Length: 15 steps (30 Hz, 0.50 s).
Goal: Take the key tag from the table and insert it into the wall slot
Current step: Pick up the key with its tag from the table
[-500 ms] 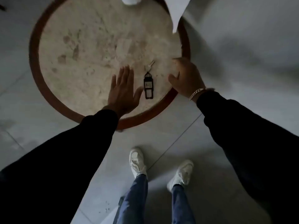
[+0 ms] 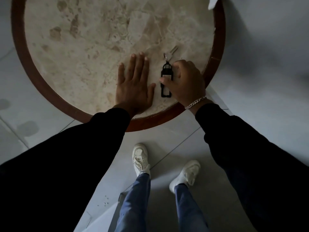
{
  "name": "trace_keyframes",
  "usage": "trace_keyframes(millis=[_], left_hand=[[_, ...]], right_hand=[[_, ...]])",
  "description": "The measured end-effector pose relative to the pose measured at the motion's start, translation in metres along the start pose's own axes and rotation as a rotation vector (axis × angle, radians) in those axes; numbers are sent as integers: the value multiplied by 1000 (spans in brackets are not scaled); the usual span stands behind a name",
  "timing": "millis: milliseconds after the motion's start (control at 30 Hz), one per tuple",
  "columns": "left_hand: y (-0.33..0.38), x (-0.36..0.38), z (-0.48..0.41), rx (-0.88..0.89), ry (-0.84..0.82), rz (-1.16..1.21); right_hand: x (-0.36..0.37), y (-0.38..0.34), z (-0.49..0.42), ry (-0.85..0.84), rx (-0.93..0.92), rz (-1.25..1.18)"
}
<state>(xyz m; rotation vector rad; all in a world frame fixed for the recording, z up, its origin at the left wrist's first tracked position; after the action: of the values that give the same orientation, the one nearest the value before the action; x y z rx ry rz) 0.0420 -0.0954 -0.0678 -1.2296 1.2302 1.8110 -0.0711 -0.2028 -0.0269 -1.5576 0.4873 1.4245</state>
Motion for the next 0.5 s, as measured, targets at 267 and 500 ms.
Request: trace_keyframes(millis=[267,500], left_hand=[[-1,0,0,2,14,-19],[-4,0,0,-1,39,-40]], right_hand=[[-14,31,-6,27,154,-250],[-12,20,-21,-71,70,-203]])
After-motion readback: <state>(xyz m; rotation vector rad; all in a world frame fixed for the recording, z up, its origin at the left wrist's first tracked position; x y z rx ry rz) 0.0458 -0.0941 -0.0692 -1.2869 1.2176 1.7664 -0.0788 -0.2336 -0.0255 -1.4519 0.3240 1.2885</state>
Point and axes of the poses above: each hand's wrist, its own z-axis away from the middle knuckle, its own x-axis out of the palm, y = z × x, the point moved 10 cm from there along -z, towards the middle knuckle, and after that the axes turned 11 degrees about z, right-handed, at the moved point
